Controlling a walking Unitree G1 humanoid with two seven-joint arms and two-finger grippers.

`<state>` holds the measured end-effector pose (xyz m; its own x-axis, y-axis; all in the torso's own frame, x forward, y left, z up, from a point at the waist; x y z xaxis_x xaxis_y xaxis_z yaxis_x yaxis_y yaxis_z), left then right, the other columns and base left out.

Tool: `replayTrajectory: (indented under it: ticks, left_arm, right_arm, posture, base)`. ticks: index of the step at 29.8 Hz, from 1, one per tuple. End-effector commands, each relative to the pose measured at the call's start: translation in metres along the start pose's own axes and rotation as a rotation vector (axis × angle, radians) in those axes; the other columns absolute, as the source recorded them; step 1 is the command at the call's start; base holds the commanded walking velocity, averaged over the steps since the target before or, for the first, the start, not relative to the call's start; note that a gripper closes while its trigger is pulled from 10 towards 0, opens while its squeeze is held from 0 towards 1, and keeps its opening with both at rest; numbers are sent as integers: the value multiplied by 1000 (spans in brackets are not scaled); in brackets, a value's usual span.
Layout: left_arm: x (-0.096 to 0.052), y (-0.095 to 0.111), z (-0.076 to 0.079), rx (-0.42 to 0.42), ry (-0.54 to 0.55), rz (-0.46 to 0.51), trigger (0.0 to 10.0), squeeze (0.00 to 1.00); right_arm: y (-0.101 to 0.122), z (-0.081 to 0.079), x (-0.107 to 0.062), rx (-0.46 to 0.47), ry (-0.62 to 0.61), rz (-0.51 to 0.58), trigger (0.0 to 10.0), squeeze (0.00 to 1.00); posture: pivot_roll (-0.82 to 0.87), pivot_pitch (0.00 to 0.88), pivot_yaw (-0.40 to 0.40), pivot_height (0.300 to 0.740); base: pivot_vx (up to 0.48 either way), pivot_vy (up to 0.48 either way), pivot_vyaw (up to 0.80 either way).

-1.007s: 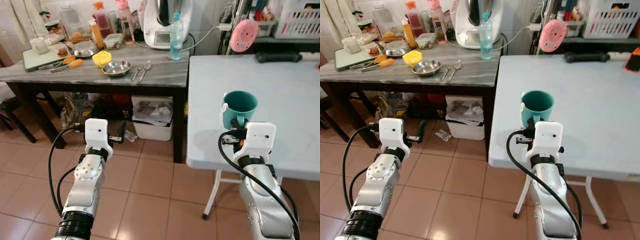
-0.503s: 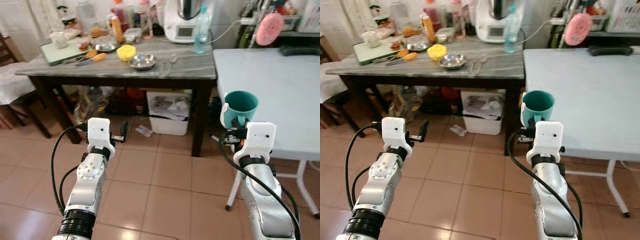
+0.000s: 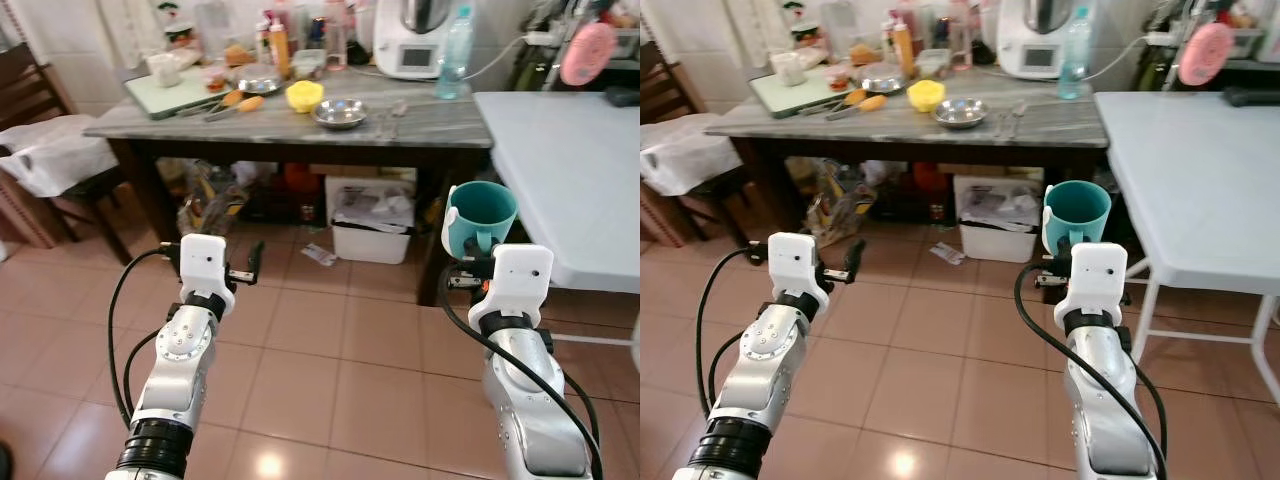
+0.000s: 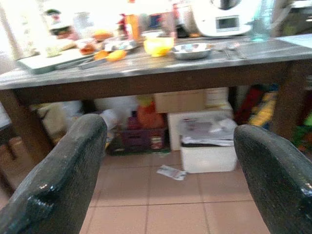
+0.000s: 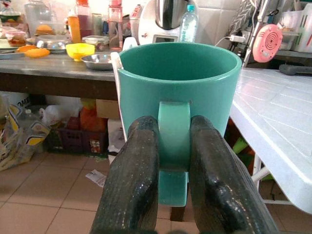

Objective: Setting the table

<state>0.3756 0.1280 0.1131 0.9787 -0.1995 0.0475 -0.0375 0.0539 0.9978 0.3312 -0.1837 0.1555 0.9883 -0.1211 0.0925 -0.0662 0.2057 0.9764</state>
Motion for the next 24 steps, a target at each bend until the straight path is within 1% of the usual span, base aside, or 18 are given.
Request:
replayTrajectory:
  ticks: [1,5,8,13,24]
  left_arm:
    - [2,8,3,2,-25,28,10000,0]
    - [1,7,6,-12,-39,26,10000,0]
    - [0,7,6,-18,-42,26,10000,0]
    - [1,7,9,-29,-58,26,10000,0]
    - [2,8,13,-41,-79,29,10000,0]
  right_arm:
    - [8,5,1,-2,-13,30,10000,0]
    - [8,4,1,-3,-12,29,10000,0]
    - [8,3,1,-4,-11,29,10000,0]
    - [8,3,3,-16,-13,31,10000,0]
    - [9,2,3,-9,-20,35,10000,0]
  posture:
    - [-123,0,67,740]
    - [-124,0,66,740]
    - [-125,0,67,740]
    - [-126,0,70,740]
    - [-127,0,75,740]
  base:
    - [0,0,0]
    - [0,0,0]
    - [244,0,0]
    - [288,0,0]
    - [322,0,0]
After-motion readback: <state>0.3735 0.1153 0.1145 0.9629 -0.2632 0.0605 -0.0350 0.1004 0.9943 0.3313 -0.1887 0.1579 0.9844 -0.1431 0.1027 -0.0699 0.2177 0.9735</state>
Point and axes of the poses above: a point about 5 cm out from each wrist's last joint towards the gripper, its own x axis pointing out of the wrist towards the gripper, its own y axis along the axis of the wrist's last joint, z = x × y, the point moved 6 cm from there along x, pointing out of the wrist towards the gripper, and after that the axes turned 5 degrees about -x, right-handed, at the moved point
